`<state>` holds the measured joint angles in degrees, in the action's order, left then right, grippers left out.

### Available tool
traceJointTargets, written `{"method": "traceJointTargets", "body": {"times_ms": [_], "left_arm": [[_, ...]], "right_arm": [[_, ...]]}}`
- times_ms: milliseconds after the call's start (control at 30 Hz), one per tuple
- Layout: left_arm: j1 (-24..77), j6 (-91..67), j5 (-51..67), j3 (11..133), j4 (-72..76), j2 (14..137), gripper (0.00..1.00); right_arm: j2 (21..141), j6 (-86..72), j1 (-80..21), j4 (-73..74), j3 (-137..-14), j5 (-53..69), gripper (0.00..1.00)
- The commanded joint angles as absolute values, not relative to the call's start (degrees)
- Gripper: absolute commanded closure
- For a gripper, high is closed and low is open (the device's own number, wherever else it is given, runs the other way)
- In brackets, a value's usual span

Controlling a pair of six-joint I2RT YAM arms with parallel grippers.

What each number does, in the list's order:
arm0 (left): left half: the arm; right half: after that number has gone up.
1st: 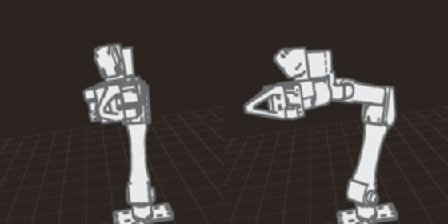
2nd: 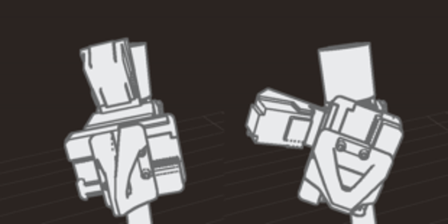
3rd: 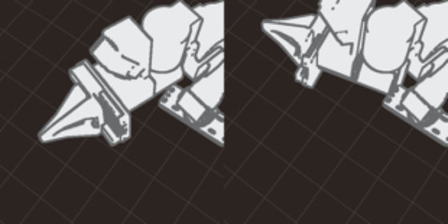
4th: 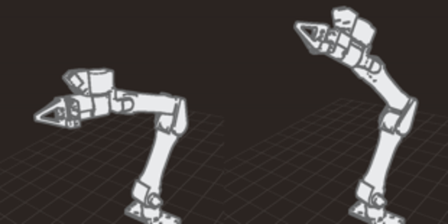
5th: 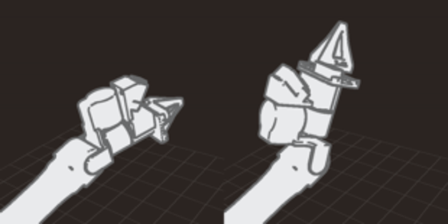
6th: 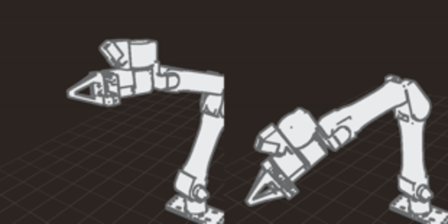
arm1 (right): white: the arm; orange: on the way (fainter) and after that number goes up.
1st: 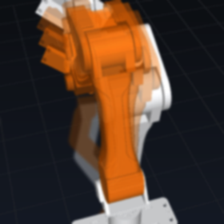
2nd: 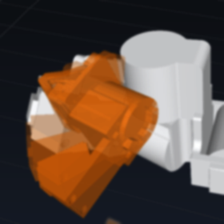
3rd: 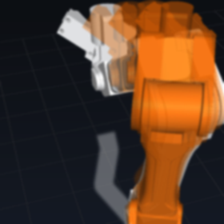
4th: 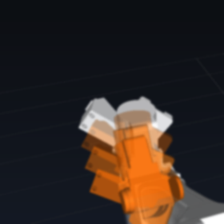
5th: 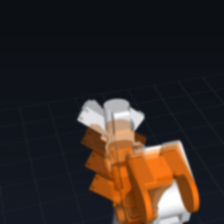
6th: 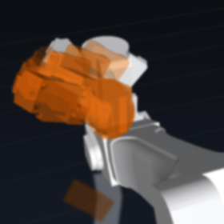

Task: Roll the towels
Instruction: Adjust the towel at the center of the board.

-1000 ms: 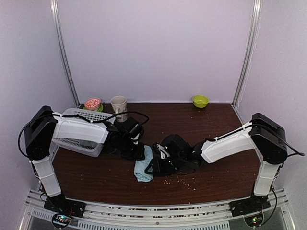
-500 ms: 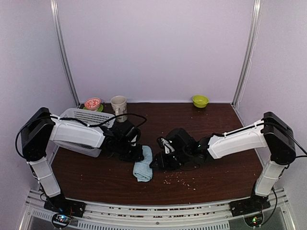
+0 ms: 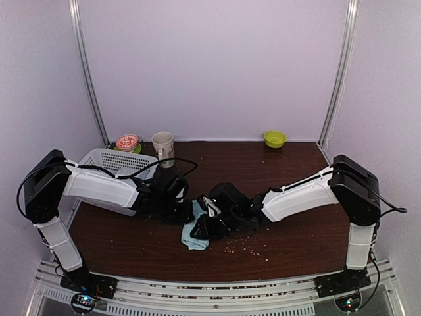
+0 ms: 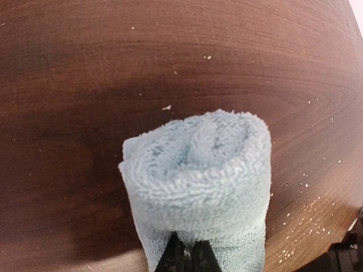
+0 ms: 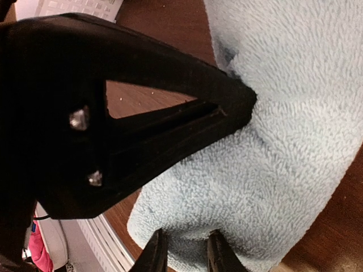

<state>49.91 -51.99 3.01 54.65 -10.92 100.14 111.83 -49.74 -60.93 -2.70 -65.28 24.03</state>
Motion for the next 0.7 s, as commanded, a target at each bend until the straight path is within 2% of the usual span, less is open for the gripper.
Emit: {"method": "traceJointTargets", "body": {"times_ms": [0, 267, 433, 667], "left_arm": [[49.61, -52.05, 2.03, 50.55, -19.95, 99.78, 0.96], [49.57, -50.89, 3.61, 52.42, -22.11, 90.41, 0.81], [49.57, -50.37, 3.41, 55.62, -21.93, 89.41, 0.80], [48.39, -49.42, 4.26, 61.63, -20.39, 96.20, 0.84]], "right_arm": [[115.35, -50.62, -61.02, -0.46, -66.34, 24.73, 0.75], [117.07, -51.09, -60.94, -0.98, -66.01, 25.23, 0.75], [117.22, -51.15, -60.92, -1.38, -65.58, 25.22, 0.76], [117.01, -51.15, -60.93, -1.71, -64.70, 25.29, 0.76]]}}
